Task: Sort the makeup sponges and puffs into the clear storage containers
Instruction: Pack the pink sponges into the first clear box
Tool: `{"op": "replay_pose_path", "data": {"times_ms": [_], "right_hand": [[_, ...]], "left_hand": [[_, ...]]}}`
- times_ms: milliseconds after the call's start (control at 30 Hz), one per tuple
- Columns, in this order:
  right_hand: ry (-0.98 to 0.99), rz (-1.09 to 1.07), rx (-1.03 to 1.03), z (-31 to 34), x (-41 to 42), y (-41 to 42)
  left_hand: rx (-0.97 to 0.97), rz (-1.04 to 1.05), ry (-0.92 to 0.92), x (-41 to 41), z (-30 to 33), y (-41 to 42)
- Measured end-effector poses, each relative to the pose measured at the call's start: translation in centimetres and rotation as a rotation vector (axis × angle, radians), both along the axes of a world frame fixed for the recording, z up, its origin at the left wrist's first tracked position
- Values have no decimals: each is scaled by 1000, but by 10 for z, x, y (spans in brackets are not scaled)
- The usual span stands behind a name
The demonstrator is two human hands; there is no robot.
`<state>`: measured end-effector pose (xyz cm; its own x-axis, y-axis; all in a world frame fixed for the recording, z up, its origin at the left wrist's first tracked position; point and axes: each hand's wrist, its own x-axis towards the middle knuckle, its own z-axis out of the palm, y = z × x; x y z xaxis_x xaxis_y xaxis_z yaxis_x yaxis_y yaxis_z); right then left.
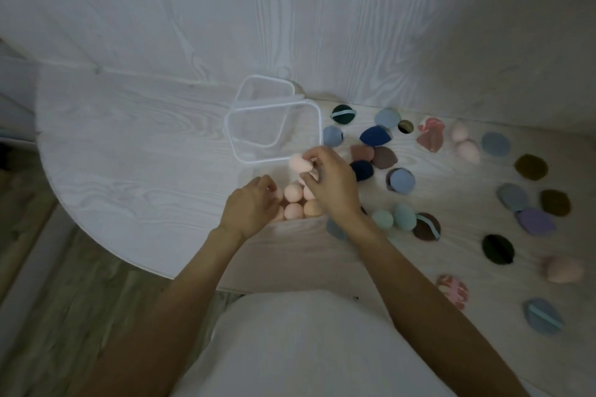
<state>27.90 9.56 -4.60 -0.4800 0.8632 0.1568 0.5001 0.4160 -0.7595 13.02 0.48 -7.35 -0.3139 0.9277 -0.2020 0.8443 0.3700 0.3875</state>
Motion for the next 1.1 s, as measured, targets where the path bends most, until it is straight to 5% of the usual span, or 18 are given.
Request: {"op": "replay_pose_path", "data": {"times_ms": [167,433,733,967,1100], "right_hand": [[-314,347,423,-12,-13,3],[-712,574,287,-7,-27,13],[-811,449,203,-10,-28,16],[-846,441,511,-8,-28,8],[-913,456,386,-14,-33,5]], "left_hand": [[-14,-47,-114,5,6,-8],[84,-202,-45,6,-8,-22],[101,-156,-70,7,-3,-21],[113,-157,-80,8,-4,-21],[118,-162,-84,7,-5,-21]]}}
